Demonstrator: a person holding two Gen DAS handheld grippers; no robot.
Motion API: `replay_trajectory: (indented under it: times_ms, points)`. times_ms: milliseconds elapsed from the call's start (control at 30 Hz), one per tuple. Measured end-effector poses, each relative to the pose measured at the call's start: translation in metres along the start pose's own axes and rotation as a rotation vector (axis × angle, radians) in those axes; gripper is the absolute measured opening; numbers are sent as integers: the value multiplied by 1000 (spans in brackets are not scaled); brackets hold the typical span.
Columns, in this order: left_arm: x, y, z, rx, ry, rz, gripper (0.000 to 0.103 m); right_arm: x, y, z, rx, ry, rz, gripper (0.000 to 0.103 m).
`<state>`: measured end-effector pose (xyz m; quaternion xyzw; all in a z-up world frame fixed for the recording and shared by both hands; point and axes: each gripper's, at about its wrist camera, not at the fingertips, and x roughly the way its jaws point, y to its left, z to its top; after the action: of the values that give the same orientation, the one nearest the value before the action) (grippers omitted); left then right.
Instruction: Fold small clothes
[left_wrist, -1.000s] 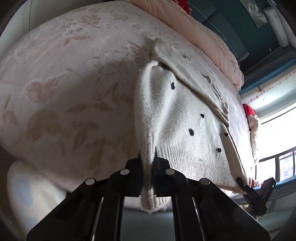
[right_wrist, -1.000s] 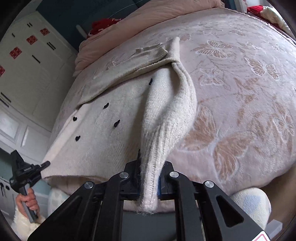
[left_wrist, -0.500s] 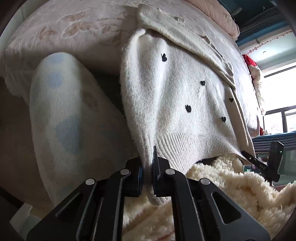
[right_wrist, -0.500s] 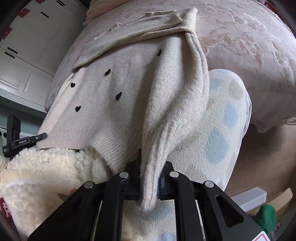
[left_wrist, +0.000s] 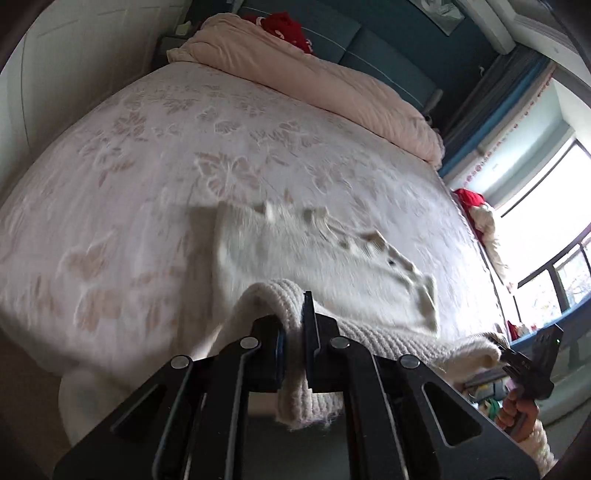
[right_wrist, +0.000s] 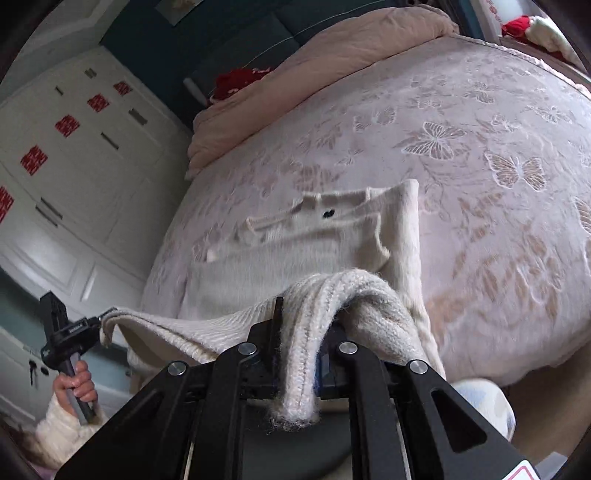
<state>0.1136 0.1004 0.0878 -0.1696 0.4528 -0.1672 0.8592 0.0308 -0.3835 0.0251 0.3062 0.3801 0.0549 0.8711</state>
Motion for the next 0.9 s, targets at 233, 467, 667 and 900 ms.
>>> replay_trajectory:
  times_ms: [233, 467, 667, 900]
  points:
    - [122, 17, 35, -3, 47, 162, 8, 119, -42, 40, 159, 21, -55, 15]
    - [126, 58, 32, -161, 53, 104, 45, 93, -54, 44, 256, -51, 57, 29]
    - [70, 72, 28, -120, -85, 120, 64, 44, -64, 34, 249, -207, 68, 70]
    - [84, 26, 23, 164, -52, 207, 80, 51, -54, 41, 36, -102, -163, 70]
